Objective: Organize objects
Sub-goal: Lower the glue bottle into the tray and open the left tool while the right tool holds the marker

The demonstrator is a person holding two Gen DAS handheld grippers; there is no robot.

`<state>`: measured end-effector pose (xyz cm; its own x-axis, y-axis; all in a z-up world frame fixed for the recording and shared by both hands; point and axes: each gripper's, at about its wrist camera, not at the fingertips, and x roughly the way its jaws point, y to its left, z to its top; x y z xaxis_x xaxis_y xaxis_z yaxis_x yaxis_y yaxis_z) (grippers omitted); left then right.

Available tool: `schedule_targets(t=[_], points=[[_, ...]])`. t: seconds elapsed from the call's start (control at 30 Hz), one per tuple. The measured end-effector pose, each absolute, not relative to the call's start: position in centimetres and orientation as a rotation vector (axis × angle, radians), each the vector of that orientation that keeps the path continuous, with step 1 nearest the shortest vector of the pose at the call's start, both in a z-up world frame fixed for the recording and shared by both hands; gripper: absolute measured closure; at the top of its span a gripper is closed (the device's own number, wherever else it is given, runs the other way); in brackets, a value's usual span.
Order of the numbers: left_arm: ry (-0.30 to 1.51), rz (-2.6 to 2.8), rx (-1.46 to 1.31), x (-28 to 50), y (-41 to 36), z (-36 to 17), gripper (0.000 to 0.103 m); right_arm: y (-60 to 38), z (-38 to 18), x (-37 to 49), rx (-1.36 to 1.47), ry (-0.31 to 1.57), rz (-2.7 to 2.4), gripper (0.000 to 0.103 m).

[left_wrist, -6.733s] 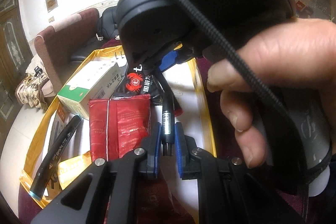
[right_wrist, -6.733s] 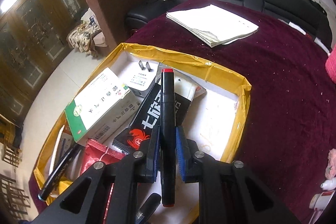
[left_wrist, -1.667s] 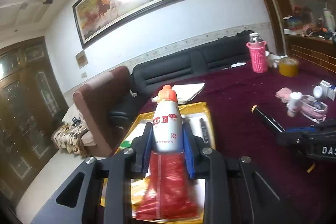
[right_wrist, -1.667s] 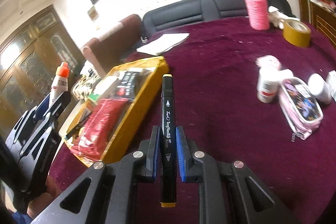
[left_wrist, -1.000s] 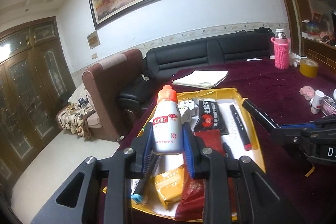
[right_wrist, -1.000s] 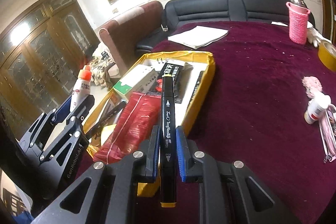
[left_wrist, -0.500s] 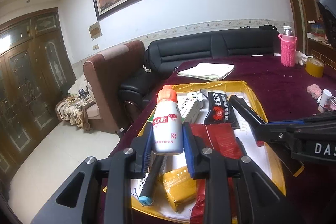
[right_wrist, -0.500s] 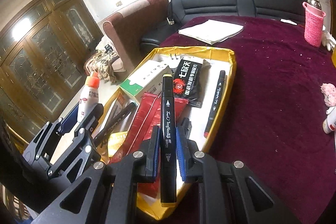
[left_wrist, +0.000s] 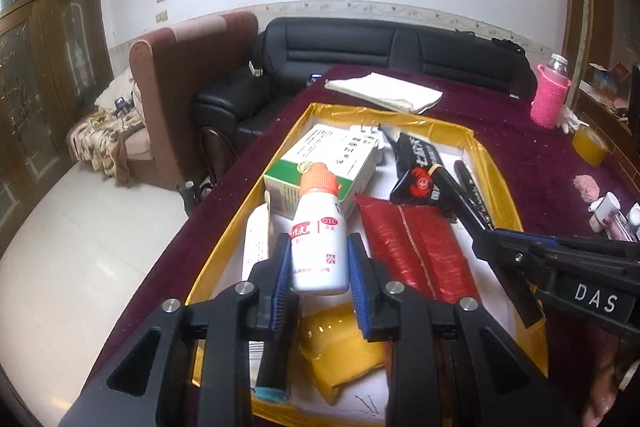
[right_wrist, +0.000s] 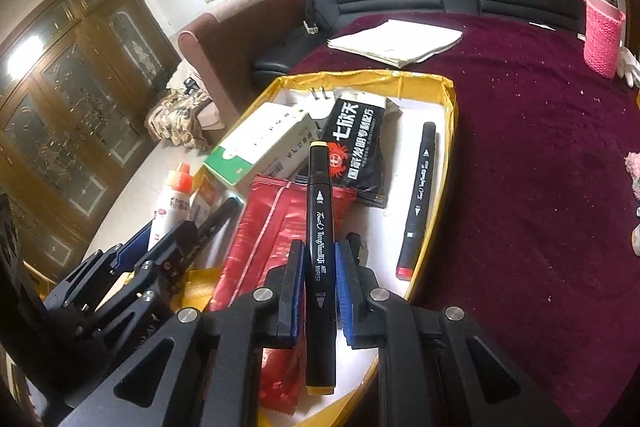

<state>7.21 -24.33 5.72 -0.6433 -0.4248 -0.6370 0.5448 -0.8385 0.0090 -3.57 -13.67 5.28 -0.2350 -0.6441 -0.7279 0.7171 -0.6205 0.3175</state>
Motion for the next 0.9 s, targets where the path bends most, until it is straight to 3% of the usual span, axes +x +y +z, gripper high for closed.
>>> schedule_targets(t=[0.57,0.67,0.73,0.9], points=[[0.282,-2.443,0.976,5.9,-24.6,4.4,0.075,-13.8,3.6,-3.9,1.156,0.123,-1.986,0.085],[0.274,-2.445,0.972,5.8,-24.4,4.6,0.063,-13.6,3.6,-3.9,1.152,0.129,-1.985,0.085],[0.269,-2.444,0.958,6.0,-24.3,4.8,0.049,-13.5,3.6,-3.7,1.154,0.133,-1.982,0.085],[0.241,-2.443,0.927,6.4,-23.8,5.6,0.043,-12.9,4.2,-3.3,1.140,0.126,-1.976,0.081]])
